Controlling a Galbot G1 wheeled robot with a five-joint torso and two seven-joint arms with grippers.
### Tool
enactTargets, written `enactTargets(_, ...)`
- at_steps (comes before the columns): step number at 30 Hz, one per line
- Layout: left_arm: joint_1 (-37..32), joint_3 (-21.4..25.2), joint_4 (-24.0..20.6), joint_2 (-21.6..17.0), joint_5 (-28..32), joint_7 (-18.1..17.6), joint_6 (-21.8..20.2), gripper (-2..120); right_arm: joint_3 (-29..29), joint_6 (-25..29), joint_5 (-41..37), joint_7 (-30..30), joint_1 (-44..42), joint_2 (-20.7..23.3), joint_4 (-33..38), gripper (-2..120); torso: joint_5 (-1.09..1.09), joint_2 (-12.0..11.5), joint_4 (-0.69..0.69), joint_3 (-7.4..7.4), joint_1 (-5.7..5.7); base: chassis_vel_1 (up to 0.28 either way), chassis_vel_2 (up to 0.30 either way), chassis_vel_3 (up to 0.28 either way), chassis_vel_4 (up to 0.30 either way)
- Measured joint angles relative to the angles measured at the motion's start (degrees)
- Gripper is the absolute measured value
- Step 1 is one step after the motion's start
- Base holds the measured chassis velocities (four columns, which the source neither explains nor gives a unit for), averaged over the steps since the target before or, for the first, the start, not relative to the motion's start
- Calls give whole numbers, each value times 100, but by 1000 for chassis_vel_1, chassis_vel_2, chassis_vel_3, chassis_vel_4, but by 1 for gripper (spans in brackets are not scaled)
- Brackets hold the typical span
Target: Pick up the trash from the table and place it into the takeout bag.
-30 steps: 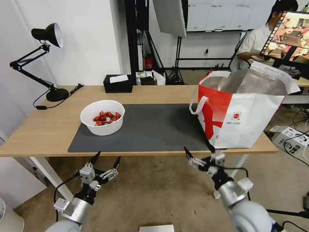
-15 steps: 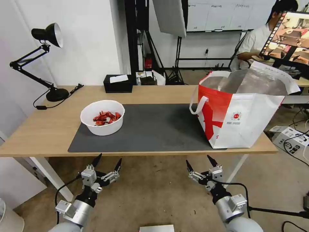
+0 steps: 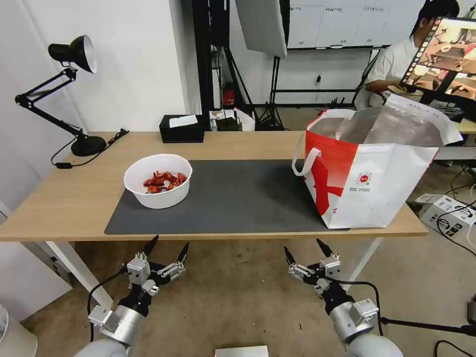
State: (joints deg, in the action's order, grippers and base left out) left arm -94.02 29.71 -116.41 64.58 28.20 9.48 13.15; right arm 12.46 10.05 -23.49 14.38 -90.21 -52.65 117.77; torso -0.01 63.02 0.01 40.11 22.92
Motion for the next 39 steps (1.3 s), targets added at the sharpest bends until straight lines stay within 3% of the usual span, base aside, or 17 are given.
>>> enactTargets(6,457,112,-91,-505,459,-159,-272,100,0,0,-5,-2,3,2,3,100,0,0,0,0,0,0,0,0,0)
enactTargets(9,986,108,-62,-1104,952,-344,-508,100,0,0,-7,-4,5,4,5,100,0,0,0,0,0,0,0,0,0)
enactTargets(10,986,108,-62,-1104,952,-344,-508,100,0,0,-7,-4,5,4,5,100,0,0,0,0,0,0,0,0,0)
enactTargets(13,1697,-25,89,-1803,1600,-626,-781,100,1,0,-9,-6,6,4,8,100,-2,0,-2,1,0,0,0,0,0)
enactTargets(19,2072,138,196,-2431,2296,-871,-1066,100,1,-1,-11,-4,7,6,8,100,0,0,1,1,1,0,0,0,0)
enactTargets(23,2805,-173,509,-2883,2988,-1029,-1512,100,1,-2,-12,-5,9,6,11,100,0,0,-1,0,0,0,0,0,0)
enactTargets(26,3358,-503,830,-3185,3618,-1091,-2053,100,1,-3,-12,-4,9,6,11,100,-2,-1,-4,1,2,0,0,0,0)
enactTargets(27,3358,-503,830,-3185,3618,-1091,-2053,100,1,-3,-12,-4,9,6,11,100,-2,-1,-4,1,2,0,0,0,0)
enactTargets(31,3984,-792,1319,-3503,4423,-1084,-3015,100,1,-4,-12,-3,10,6,11,100,2,0,2,0,0,0,0,0,0)
enactTargets(32,3984,-792,1319,-3503,4423,-1084,-3015,100,1,-4,-12,-3,10,6,11,100,2,0,2,0,0,0,0,0,0)
enactTargets(35,4751,-1295,1846,-3604,4770,-1132,-3825,100,1,-6,-13,-3,10,6,12,100,-2,0,0,1,0,0,0,0,0)
enactTargets(36,4751,-1295,1846,-3604,4770,-1132,-3825,100,1,-6,-13,-3,10,6,12,100,-2,0,0,1,0,0,0,0,0)
enactTargets(39,5548,-1827,2315,-3617,5120,-1378,-4580,100,1,-7,-13,-3,10,7,12,100,0,0,-1,0,0,0,0,0,0)
